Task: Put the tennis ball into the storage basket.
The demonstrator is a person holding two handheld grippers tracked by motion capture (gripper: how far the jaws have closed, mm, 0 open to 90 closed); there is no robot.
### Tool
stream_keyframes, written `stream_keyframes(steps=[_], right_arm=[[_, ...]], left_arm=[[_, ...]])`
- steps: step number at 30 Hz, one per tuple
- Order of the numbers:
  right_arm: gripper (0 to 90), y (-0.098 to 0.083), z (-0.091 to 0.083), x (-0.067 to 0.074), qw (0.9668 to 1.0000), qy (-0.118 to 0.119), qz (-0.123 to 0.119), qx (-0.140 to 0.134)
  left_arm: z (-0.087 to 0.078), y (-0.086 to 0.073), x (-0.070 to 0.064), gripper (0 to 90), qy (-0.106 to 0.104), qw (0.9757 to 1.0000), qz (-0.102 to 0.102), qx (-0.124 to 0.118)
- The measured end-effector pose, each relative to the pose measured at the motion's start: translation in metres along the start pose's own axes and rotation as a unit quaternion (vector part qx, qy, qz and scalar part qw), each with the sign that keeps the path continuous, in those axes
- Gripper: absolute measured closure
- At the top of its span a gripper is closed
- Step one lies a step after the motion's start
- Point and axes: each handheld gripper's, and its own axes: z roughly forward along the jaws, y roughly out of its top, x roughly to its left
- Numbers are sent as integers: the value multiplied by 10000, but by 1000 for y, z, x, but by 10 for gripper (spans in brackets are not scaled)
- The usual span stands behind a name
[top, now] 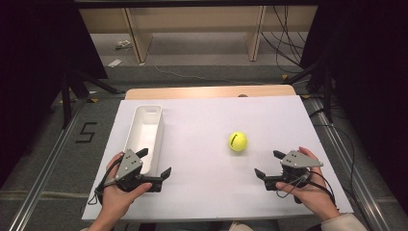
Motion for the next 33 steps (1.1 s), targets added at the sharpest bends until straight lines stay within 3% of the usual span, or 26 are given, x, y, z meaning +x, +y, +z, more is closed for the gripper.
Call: stream_keyframes(steps=[15, 17, 22, 33], right_arm=[[82, 2, 8, 2, 9999, 34, -105, 85], [64, 4, 16, 4, 9996, 192, -63, 217], [11, 10, 26, 6, 9991, 255, -232, 261], [5, 21, 58, -7, 9987, 159, -218, 434]], left_arm=[[1, 1, 0, 0, -6, 10000, 45, 0], [1, 0, -1, 0, 7, 10000, 53, 26], [1, 0, -1, 0, -12, 10000, 69, 36], [1, 1, -1, 0, -8, 10000, 40, 36]])
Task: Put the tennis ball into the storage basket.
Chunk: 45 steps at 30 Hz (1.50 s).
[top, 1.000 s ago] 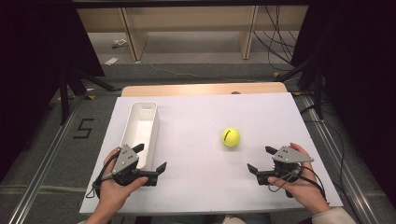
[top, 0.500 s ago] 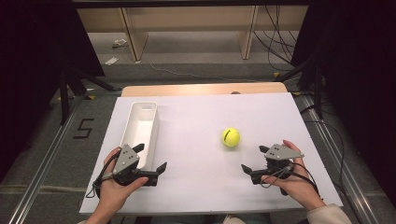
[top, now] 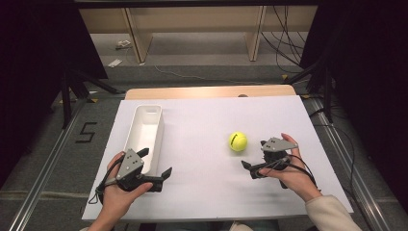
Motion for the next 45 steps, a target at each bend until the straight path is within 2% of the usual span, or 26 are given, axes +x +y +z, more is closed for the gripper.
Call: stream_keyframes(steps=[6, 20, 31, 45], right_arm=[[10, 5, 16, -6, 9999, -50, 98, 108], [20, 20, 57, -14, 9993, -129, 160, 308], [35, 22, 75, -17, 9988, -104, 191, 437], [47, 23, 88, -22, 9981, -177, 234, 544]], left_arm=[[0, 0, -1, 0, 16, 10000, -4, -19], [-3, -1, -1, 0, 42, 10000, -11, -42], [-4, -1, -1, 0, 54, 10000, -22, -57], [-5, 0, -1, 0, 53, 10000, 7, -63]])
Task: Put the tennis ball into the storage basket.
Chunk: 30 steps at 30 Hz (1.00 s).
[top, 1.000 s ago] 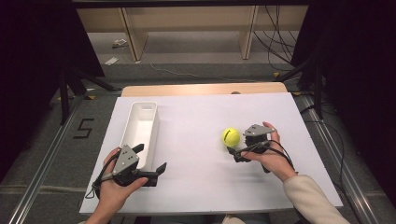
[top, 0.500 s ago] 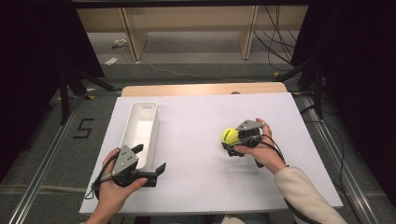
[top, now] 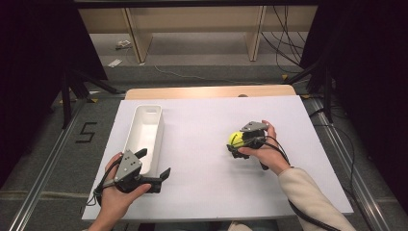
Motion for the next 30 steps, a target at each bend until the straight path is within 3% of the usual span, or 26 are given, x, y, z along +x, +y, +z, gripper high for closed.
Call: stream_keyframes(steps=[9, 22, 30], right_arm=[[154, -1, 6, 1, 9998, -93, 26, 180], [196, -1, 9, 3, 9995, -172, -131, 227], [254, -2, 10, 5, 9994, -238, -103, 240]], left_arm=[[0, 0, 0, 0, -6, 10000, -2, 6], [-1, 0, 0, 0, 3, 10000, 10, 6], [-1, 0, 0, 0, 3, 10000, 2, -5]])
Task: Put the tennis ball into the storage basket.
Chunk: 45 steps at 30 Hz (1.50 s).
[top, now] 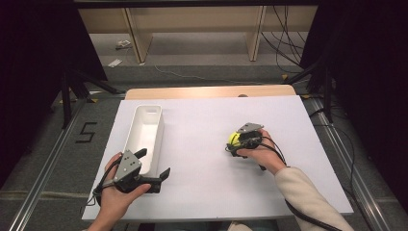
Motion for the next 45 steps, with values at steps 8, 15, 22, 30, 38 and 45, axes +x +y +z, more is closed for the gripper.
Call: stream_keyframes(steps=[8, 15, 22, 30, 38, 45], right_arm=[[260, 0, -1, 1, 10000, -24, -48, 9], [266, 0, -1, 0, 10000, 13, -98, 15], [267, 1, -2, 2, 9999, 71, -139, 34], [267, 6, -6, 3, 9999, 101, -48, -107], [268, 12, -13, 2, 9994, 66, 90, -333], [269, 16, -17, 0, 9987, 84, 167, -476]], left_arm=[[-1, 0, 0, 0, 6, 10000, 8, -6], [-1, 1, 0, 0, 7, 10000, -4, -14], [-2, 1, 1, 0, 16, 10000, -3, -19], [-2, 1, 0, 0, 20, 10000, -19, -33], [-2, 1, 0, 0, 20, 10000, -29, -46], [-2, 1, 1, 0, 15, 10000, -13, -35]])
